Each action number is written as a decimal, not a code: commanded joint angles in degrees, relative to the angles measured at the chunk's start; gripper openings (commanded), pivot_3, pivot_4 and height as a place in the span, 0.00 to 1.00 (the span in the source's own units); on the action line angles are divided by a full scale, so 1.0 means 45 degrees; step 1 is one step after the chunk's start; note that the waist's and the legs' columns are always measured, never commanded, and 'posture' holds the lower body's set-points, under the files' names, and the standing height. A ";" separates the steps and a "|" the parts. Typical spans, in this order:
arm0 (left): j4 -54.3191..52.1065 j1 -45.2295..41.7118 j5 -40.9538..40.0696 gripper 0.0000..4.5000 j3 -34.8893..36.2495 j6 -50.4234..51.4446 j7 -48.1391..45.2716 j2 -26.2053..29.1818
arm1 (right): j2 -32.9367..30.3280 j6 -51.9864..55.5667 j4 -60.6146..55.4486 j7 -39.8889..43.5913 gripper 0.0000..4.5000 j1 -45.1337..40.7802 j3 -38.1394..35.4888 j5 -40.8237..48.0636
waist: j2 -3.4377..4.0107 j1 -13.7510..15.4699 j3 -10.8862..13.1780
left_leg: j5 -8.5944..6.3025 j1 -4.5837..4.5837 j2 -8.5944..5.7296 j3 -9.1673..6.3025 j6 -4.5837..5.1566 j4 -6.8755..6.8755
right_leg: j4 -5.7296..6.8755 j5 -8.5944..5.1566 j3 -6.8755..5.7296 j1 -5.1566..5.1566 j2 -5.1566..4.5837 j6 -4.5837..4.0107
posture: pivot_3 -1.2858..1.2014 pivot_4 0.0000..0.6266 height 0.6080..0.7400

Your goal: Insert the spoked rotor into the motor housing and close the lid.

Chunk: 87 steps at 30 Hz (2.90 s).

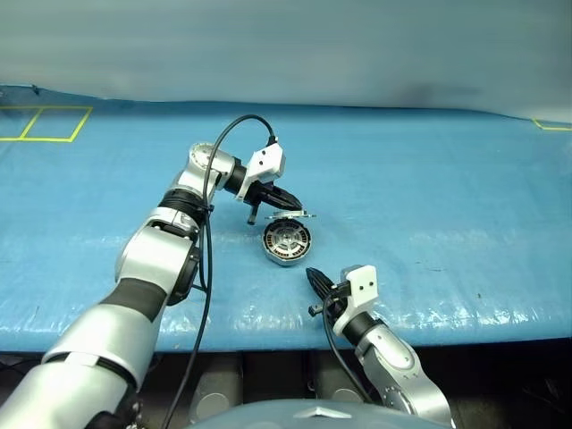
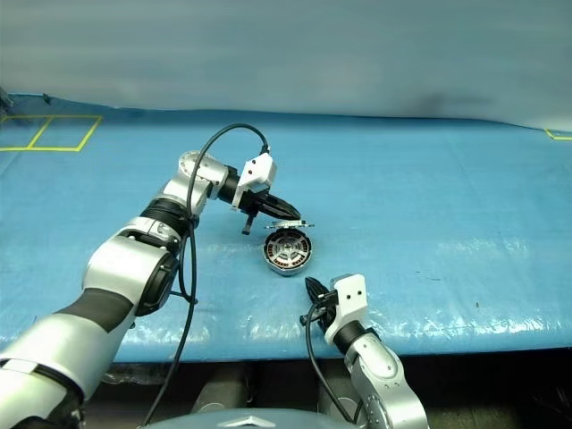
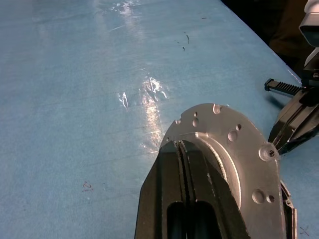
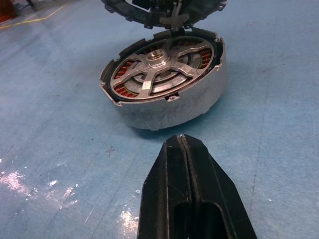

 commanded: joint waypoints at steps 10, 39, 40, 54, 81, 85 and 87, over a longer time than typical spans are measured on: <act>-0.1730 0.1857 -0.0027 0.01 -0.0843 -0.0387 -0.1062 0.0384 | 0.0065 -0.1340 0.0415 0.0750 0.00 -0.0074 0.0318 0.0141 | 0.0000 0.0008 0.0000 | 0.0000 0.0008 0.0002 -0.0003 0.0000 0.0004 | 0.0014 -0.0010 0.0000 0.0003 0.0002 -0.0019 | 0.52 0.24 1.00; -1.7435 1.1887 -0.3162 0.01 0.1383 0.7175 0.6547 0.1726 | -0.0865 0.2950 -0.2371 -0.0184 0.00 -0.2750 -0.0924 0.1158 | 0.0029 0.0040 -0.0007 | 0.0001 0.0038 0.0015 -0.0017 -0.0002 0.0003 | 0.0034 -0.0030 0.0002 0.0018 -0.0007 -0.0058 | 0.52 0.24 1.00; -1.8069 1.2400 -0.3257 0.00 0.1542 0.7437 0.7116 0.1607 | -0.0967 0.3143 -0.2347 -0.0140 0.09 -0.3040 -0.0918 0.1117 | 0.0030 0.0063 -0.0008 | 0.0001 0.0039 0.0015 -0.0019 -0.0002 0.0003 | 0.0032 -0.0030 -0.0002 0.0018 -0.0005 -0.0058 | 0.52 0.24 1.00; -2.0635 1.5639 -0.4349 0.00 0.1499 0.7342 0.9029 0.1752 | -0.2313 0.4682 -0.0528 0.1298 0.99 -0.5812 -0.0595 0.1141 | 0.0039 0.0126 -0.0009 | -0.0001 0.0036 0.0009 0.0010 -0.0005 0.0000 | 0.0023 -0.0033 -0.0001 0.0011 -0.0017 -0.0063 | 0.52 0.24 1.00; -2.0089 1.6680 -0.3917 0.00 0.0741 0.5948 1.0777 0.1813 | -0.1224 0.4214 0.2040 0.1755 0.68 -0.7703 0.1156 -0.0909 | 0.0041 -0.0004 -0.0009 | -0.0002 0.0035 0.0012 0.0012 -0.0006 -0.0020 | 0.0019 -0.0034 -0.0001 -0.0010 -0.0013 -0.0065 | 0.52 0.24 1.00; -2.0079 1.6698 -0.4008 0.00 0.0709 0.5895 1.0814 0.1788 | -0.1258 0.4016 0.2261 0.1925 0.68 -0.7662 0.1237 -0.1128 | 0.0041 -0.0001 -0.0009 | -0.0003 0.0033 0.0012 0.0012 -0.0007 -0.0021 | 0.0018 -0.0035 -0.0002 -0.0010 -0.0014 -0.0066 | 0.52 0.24 1.00; -2.0083 1.6690 -0.4042 0.00 0.0691 0.5881 1.0830 0.1788 | -0.1428 0.3908 0.2433 0.2174 0.68 -0.7689 0.1260 -0.1166 | 0.0041 -0.0001 -0.0009 | -0.0003 0.0033 0.0011 0.0013 -0.0007 -0.0021 | 0.0015 -0.0035 -0.0001 -0.0010 -0.0015 -0.0066 | 0.52 0.24 1.00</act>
